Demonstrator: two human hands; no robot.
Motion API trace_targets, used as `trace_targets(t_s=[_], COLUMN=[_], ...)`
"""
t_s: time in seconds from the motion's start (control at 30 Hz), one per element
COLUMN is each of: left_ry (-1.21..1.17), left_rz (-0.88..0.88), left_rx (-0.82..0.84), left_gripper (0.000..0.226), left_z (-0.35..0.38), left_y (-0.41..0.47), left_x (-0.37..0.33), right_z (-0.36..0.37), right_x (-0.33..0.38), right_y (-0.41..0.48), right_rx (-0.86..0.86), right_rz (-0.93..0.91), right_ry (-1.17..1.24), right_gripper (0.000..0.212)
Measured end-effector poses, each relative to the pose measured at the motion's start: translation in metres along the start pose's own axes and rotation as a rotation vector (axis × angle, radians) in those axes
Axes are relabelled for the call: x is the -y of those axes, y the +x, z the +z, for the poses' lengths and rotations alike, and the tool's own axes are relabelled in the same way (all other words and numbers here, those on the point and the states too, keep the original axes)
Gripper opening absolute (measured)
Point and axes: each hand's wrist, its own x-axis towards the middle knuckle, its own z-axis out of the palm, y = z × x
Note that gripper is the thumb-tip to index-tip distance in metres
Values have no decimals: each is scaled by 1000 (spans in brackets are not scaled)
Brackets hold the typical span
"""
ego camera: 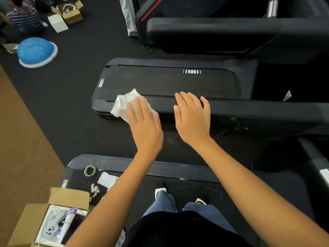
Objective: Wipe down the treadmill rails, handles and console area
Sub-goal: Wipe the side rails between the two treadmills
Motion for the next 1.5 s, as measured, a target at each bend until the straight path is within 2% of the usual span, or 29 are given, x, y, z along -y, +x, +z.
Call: trace_targets(t_s=[0.13,0.2,0.27,0.37,0.47,0.6,0.67,0.77,0.83,0.93,1.0,1.1,1.17,1.23,1.33,1.5], left_ry=[76,152,192,106,-37,-99,-109,-131,-241,-303,-320,-508,-735,-892,-961,-1094], left_rz=[221,351,461,537,436,280,170,40,-25,6,23,-46,-120,-162,-157,-143], left_rx=[111,138,241,303,260,197,234,312,356,372,409,475,515,538,573,518], left_gripper=[56,58,59,55,55,48,46,50,47,18,4,5,7,11,11,7], left_z=[10,15,14,-2,-28,-53,-56,-59,-62,-66,-66,-69,-75,-79,-82,-89], left_y=[-5,6,16,25,32,47,57,69,76,83,88,94,95,96,99,112], left_x=[-24,-34,-42,-38,-19,15,30,39,38,31,25,16,10,5,-9,-50], right_z=[-5,-8,-13,-17,-14,-8,-8,-7,-6,-2,1,0,-7,-18,-33,-55], right_x=[2,0,-6,-8,4,29,43,58,63,71,77,80,77,71,62,53], right_y=[0,1,3,5,3,-3,0,13,19,22,22,22,21,21,20,17], right_rx=[4,-19,-66,-75,-70,-196,-138,18,20,13,10,-62,-143,-213,-293,-425], right_rz=[15,50,110,153,175,144,179,266,276,264,248,291,404,485,586,714], right_ry=[46,151,258,264,231,307,293,121,89,129,153,407,688,835,1025,1225], right_gripper=[46,42,36,38,41,33,34,40,40,40,27,4,10,11,14,10])
